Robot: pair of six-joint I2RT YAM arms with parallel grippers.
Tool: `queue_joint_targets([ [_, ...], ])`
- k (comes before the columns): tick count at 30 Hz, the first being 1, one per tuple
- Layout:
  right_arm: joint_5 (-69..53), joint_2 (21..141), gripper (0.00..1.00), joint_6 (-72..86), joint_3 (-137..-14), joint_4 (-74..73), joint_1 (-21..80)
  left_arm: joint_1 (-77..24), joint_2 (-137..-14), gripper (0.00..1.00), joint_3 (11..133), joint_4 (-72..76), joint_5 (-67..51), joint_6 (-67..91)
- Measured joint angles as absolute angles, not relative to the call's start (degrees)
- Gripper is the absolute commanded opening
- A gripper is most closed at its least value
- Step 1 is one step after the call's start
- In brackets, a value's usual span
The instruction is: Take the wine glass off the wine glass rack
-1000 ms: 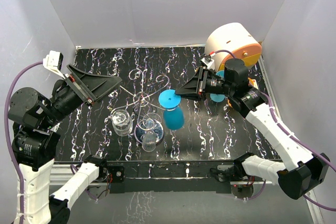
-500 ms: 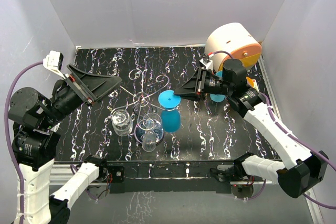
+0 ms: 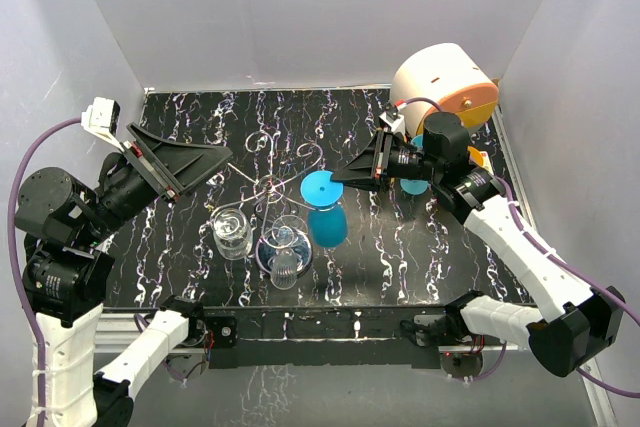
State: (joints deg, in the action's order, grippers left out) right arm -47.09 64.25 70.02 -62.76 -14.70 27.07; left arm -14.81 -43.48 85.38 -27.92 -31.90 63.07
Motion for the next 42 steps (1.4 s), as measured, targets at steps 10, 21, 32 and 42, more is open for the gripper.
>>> queue_joint_targets([
  [10,-48.1,64.2,0.0,72.6,-62.8,-13.8,27.3,-14.8,-43.5,0.99,85.4,-27.9,-31.9,63.0],
  [21,-47.2,63.2,0.0,71.9,-62.6,-15.4,27.3,-14.8,-43.4,0.99,85.4,-29.0,-31.6,62.6],
  [32,-46.1,60.1,0.0,71.4,-61.1,-16.4,27.3,-14.8,-43.2,0.99,85.4,-29.5,-31.5,62.4],
  [42,-47.8,59.4,0.0,68.2,-61.1,-18.0,27.3,-14.8,-42.7,0.99,85.4,-29.7,-31.4,62.4],
])
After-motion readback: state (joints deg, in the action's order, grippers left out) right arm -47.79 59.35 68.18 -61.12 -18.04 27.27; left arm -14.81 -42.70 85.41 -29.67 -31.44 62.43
